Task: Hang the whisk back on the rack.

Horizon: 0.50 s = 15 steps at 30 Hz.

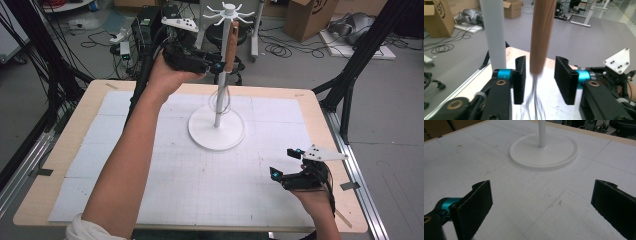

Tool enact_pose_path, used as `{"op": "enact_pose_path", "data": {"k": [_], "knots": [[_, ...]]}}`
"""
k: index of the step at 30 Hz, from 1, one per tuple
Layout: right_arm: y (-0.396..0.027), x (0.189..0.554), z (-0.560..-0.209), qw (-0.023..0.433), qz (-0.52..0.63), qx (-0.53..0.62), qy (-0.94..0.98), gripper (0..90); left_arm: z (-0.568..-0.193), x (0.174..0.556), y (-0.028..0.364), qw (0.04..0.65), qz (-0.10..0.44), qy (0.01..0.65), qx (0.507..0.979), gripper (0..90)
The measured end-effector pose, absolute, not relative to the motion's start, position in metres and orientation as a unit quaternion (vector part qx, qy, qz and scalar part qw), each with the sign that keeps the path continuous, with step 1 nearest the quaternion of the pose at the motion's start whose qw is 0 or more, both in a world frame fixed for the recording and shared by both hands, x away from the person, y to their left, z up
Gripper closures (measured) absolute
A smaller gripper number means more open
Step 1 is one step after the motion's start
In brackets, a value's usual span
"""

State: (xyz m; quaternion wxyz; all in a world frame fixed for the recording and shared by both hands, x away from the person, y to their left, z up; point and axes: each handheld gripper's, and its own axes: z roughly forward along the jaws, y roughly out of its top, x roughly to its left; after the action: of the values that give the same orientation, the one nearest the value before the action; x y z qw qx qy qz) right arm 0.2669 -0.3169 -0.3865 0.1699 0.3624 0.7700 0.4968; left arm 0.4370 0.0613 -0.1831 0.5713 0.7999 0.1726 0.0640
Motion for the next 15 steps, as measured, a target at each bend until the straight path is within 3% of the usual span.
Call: {"op": "enact_pose_path", "data": {"k": [15], "knots": [[-0.308,0.27,-0.387,0.167,0.494,0.354,0.776,2.6,-0.206,0.426,0.087,0.555,0.06,0.188,0.808,35.0]]}}
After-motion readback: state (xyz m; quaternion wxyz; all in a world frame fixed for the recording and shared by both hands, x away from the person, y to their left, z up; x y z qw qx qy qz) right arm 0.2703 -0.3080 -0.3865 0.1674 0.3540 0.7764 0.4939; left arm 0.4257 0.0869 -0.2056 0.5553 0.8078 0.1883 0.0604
